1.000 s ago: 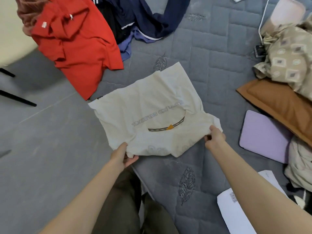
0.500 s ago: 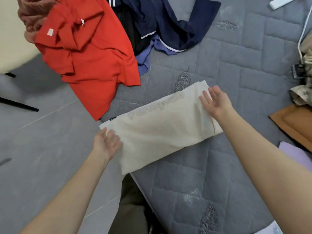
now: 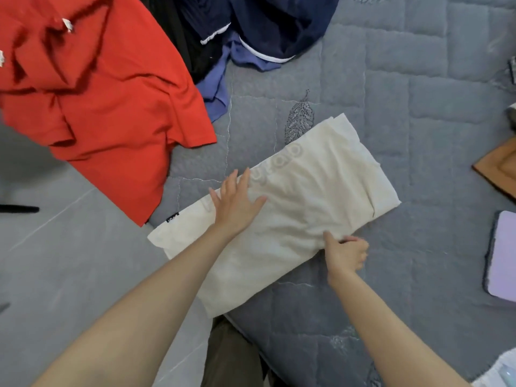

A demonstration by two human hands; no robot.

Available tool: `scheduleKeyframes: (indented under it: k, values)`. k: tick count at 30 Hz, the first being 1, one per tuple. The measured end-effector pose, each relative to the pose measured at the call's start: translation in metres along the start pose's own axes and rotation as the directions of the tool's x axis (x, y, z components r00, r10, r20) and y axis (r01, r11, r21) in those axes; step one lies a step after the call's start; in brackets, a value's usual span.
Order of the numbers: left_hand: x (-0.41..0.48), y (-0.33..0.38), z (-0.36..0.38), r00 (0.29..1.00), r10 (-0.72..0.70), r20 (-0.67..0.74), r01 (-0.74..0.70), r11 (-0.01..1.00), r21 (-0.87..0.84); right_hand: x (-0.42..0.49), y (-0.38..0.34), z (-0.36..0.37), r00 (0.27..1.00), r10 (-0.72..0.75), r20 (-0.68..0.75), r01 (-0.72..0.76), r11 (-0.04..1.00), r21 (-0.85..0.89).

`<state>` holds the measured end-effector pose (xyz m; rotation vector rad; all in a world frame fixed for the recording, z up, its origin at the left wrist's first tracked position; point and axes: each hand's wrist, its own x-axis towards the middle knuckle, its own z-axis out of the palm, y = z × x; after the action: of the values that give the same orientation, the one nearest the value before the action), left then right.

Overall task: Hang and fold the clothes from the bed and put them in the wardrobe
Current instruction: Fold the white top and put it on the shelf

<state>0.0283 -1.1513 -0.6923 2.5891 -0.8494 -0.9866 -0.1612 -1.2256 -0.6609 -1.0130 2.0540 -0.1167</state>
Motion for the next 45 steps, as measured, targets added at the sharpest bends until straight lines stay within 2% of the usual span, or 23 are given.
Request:
scheduleKeyframes:
  k: [1,2,3,5,7,9,12,14,18,20,23,26,28,31,36,38,39,41,42,44,45]
  values:
    - [0.008,0.003,0.001,0.999,0.009,-0.052,-0.007,0.999,0.047,-0.003,0.01,0.002,0.98,0.169,0.101,-0.181,0.975,0.125]
    - [0.015,0.007,0.001,0.995,0.024,-0.1,-0.016,0.997,0.074,-0.006,0.018,0.005,0.94,0.252,0.229,-0.295,0.938,0.182]
    - [0.021,0.01,0.0,0.992,0.028,-0.119,-0.02,0.998,0.064,-0.008,0.023,0.008,0.905,0.265,0.333,-0.334,0.927,0.168]
    - [0.031,0.014,-0.004,0.998,0.0,-0.06,-0.002,1.0,-0.024,-0.01,0.031,0.019,0.888,0.212,0.409,-0.276,0.955,0.105]
    - [0.036,0.014,-0.006,0.997,0.002,0.077,0.002,0.999,-0.045,-0.011,0.033,0.027,0.909,0.144,0.391,-0.207,0.971,0.122]
    - [0.033,0.014,-0.007,0.979,-0.002,0.203,0.015,0.998,-0.063,-0.013,0.034,0.026,0.913,0.094,0.397,-0.197,0.954,0.226]
    - [0.009,0.012,-0.003,0.958,-0.02,0.287,0.092,0.966,-0.24,-0.017,0.045,0.012,0.918,0.03,0.396,-0.156,0.945,0.288]
    - [-0.017,0.012,0.004,0.938,-0.049,0.343,0.161,0.938,-0.307,-0.018,0.055,-0.002,0.936,0.052,0.347,-0.155,0.949,0.273]
    - [-0.061,0.021,0.016,0.817,-0.164,0.552,0.373,0.881,-0.29,-0.012,0.075,-0.041,0.968,0.075,0.24,-0.117,0.979,0.166]
    - [-0.059,0.031,0.017,0.837,-0.183,0.516,0.38,0.873,-0.307,-0.004,0.079,-0.056,0.968,0.046,0.247,-0.076,0.991,0.114]
    - [-0.034,0.048,0.015,0.888,-0.175,0.425,0.366,0.83,-0.421,0.017,0.063,-0.065,0.941,0.04,0.337,-0.123,0.965,0.231]
    - [-0.017,0.059,0.023,0.917,-0.228,0.327,0.357,0.835,-0.419,0.035,0.043,-0.063,0.927,0.032,0.373,-0.136,0.957,0.255]
    - [-0.012,0.066,0.032,0.944,-0.225,0.242,0.313,0.844,-0.436,0.043,0.037,-0.058,0.925,0.037,0.377,-0.148,0.951,0.271]
    - [-0.009,0.076,0.032,0.96,-0.167,0.224,0.258,0.836,-0.485,0.047,0.033,-0.055,0.928,0.013,0.373,-0.148,0.93,0.335]
    - [-0.018,0.083,-0.004,0.996,0.005,0.092,0.039,0.882,-0.47,0.029,0.029,-0.079,0.946,-0.135,0.294,0.001,0.909,0.417]
    - [-0.025,0.087,-0.033,0.975,0.145,0.17,-0.021,0.816,-0.578,0.017,0.026,-0.097,0.913,-0.238,0.33,0.046,0.867,0.497]
    - [-0.026,0.087,-0.047,0.943,0.255,0.214,-0.092,0.817,-0.57,0.011,0.024,-0.106,0.878,-0.305,0.37,0.086,0.859,0.505]
    - [-0.03,0.089,-0.072,0.836,0.458,0.301,-0.364,0.874,-0.322,0.0,0.018,-0.121,0.791,-0.407,0.457,0.246,0.895,0.372]
    - [-0.034,0.09,-0.081,0.792,0.512,0.332,-0.489,0.858,-0.156,-0.005,0.015,-0.125,0.765,-0.422,0.486,0.353,0.907,0.231]
    - [-0.045,0.09,-0.094,0.767,0.549,0.333,-0.605,0.791,0.09,-0.017,0.01,-0.128,0.745,-0.428,0.512,0.515,0.856,-0.035]
    - [-0.052,0.09,-0.1,0.769,0.557,0.315,-0.622,0.765,0.166,-0.024,0.007,-0.129,0.722,-0.445,0.529,0.576,0.811,-0.104]
